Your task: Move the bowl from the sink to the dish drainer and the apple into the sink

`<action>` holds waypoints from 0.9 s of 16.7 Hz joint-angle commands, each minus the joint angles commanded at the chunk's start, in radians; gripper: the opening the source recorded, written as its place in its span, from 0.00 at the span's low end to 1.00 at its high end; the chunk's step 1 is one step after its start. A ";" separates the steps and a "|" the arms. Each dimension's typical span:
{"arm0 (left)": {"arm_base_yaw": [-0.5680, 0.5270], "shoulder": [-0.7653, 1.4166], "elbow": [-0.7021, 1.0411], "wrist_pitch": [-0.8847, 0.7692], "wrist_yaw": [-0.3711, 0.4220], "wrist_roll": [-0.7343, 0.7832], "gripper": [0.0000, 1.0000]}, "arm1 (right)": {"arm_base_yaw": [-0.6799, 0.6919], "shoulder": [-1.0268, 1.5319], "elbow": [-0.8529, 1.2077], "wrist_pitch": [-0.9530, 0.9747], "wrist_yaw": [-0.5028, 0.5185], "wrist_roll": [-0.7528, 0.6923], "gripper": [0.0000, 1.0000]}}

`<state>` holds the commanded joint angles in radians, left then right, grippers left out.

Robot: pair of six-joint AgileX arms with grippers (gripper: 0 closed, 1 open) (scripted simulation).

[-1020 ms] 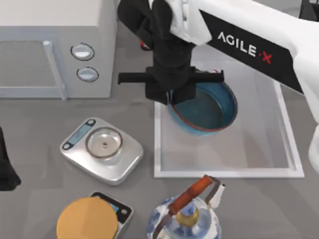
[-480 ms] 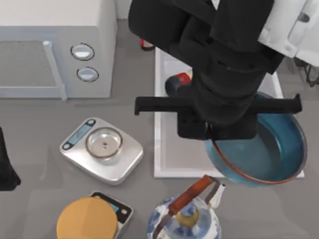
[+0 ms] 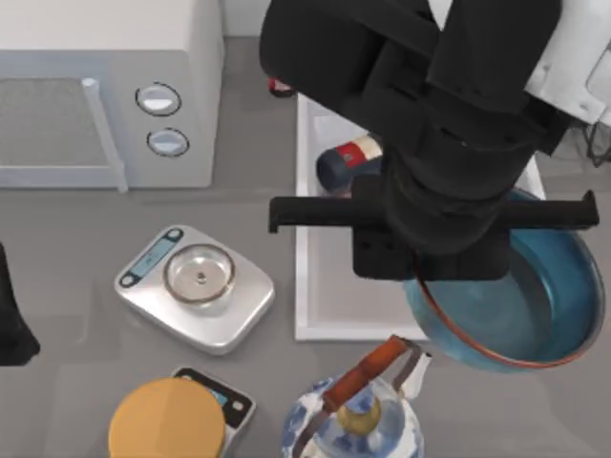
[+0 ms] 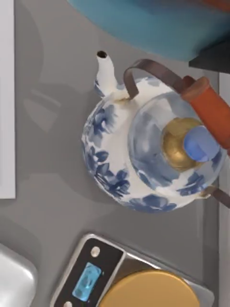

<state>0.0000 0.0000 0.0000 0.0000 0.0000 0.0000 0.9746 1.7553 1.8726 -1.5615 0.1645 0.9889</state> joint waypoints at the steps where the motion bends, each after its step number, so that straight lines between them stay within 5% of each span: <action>1: 0.000 0.000 0.000 0.000 0.000 0.000 1.00 | -0.016 -0.011 -0.008 0.021 -0.012 -0.013 0.00; 7: 0.000 0.000 0.000 0.000 0.000 0.000 1.00 | -0.281 -0.177 -0.158 0.367 -0.177 -0.218 0.00; 15: 0.000 0.000 0.000 0.000 0.000 0.000 1.00 | -0.883 -0.392 -0.408 1.072 -0.437 -0.644 0.00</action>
<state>0.0000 0.0000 0.0000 0.0000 0.0000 0.0000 0.0916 1.3634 1.4646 -0.4899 -0.2723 0.3451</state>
